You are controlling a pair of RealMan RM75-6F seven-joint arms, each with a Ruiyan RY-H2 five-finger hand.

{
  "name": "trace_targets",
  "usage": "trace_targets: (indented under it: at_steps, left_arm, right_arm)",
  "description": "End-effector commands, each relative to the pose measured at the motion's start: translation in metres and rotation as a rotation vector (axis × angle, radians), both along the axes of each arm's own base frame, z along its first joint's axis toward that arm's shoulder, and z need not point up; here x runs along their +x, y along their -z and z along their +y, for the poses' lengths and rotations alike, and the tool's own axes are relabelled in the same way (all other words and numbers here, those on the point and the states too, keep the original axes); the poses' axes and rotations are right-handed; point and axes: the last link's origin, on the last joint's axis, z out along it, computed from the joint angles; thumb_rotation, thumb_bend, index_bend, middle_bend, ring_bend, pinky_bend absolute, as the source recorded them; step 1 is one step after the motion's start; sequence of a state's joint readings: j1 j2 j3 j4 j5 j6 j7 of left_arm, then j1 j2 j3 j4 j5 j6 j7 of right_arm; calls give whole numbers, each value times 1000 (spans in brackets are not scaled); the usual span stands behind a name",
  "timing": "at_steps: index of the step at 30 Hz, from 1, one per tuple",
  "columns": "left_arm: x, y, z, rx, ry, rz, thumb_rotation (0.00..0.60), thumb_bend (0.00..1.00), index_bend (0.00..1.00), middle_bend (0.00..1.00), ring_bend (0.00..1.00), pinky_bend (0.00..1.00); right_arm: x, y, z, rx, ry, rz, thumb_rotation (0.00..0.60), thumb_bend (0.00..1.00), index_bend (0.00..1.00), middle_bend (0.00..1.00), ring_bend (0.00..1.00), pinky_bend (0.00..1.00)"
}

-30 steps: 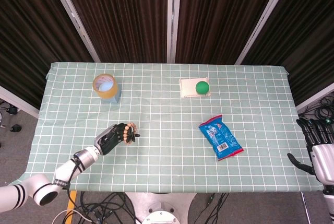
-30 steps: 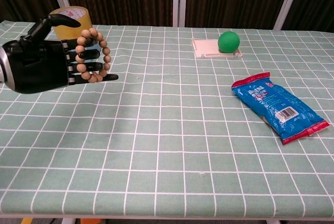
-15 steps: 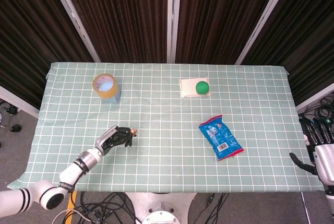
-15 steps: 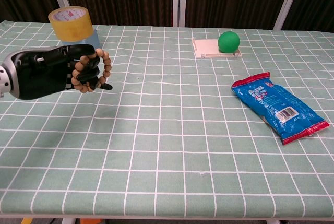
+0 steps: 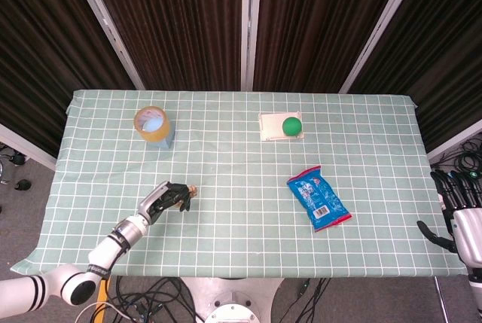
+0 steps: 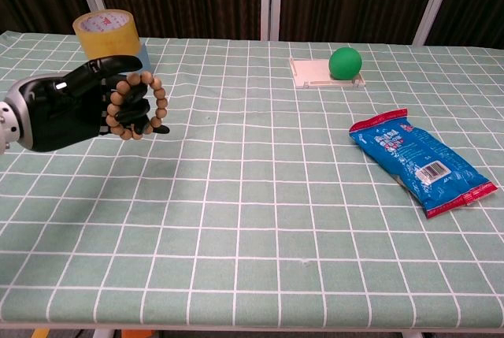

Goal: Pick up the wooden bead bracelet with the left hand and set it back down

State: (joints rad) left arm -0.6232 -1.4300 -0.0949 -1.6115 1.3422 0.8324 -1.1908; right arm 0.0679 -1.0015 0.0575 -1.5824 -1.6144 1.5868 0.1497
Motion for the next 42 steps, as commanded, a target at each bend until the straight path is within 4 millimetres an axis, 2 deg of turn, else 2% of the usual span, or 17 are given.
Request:
trace_targets:
  at_steps: [1, 4, 8, 16, 20, 23, 25, 28, 30, 36, 42]
  left_arm:
    - [0, 0, 0, 0, -2, 0, 305, 409, 701, 782, 601, 209]
    - [-1, 0, -1, 0, -4, 5, 307, 412, 702, 783, 602, 209]
    - [-1, 0, -1, -1, -17, -2, 363, 456, 719, 795, 609, 209]
    - [-1, -1, -3, 4, -14, 11, 381, 512, 719, 796, 609, 210]
    - [-2, -2, -3, 12, -11, 19, 357, 549, 719, 796, 609, 213]
    - [-2, -2, -4, 14, -13, 17, 304, 599, 715, 795, 609, 216]
    - [-1, -2, -5, 16, -9, 15, 246, 651, 706, 789, 608, 217]
    - [1, -2, -5, 17, 0, 12, 198, 706, 688, 774, 603, 218]
    - [3, -3, -5, 17, 8, 10, 187, 736, 670, 757, 594, 218]
    - [6, -2, -7, 16, 30, 6, 184, 800, 650, 731, 573, 219]
    - [8, -3, -8, 8, 41, 0, 260, 879, 622, 707, 547, 220]
  right_arm:
    - [0, 0, 0, 1, 0, 0, 600, 127, 0, 89, 0, 0]
    - [0, 0, 1, 1, 0, 1, 600, 126, 0, 89, 0, 0]
    - [0, 0, 2, 2, 1, 1, 600, 126, 0, 90, 0, 0]
    - [0, 0, 4, 0, 0, 1, 600, 126, 0, 89, 0, 0]
    - [0, 0, 5, 0, 0, -1, 600, 127, 0, 89, 0, 0]
    - [0, 0, 5, -1, -1, -1, 600, 127, 0, 89, 0, 0]
    - [0, 0, 5, -2, -1, -3, 600, 127, 0, 89, 0, 0]
    - [0, 0, 5, 0, 0, -4, 600, 126, 0, 89, 0, 0]
    - [0, 0, 5, 0, 0, -5, 600, 126, 0, 89, 0, 0]
    - [-2, -1, 5, -4, 2, -8, 600, 126, 0, 89, 0, 0]
    - [-3, -1, 4, -3, 3, -11, 600, 126, 0, 89, 0, 0]
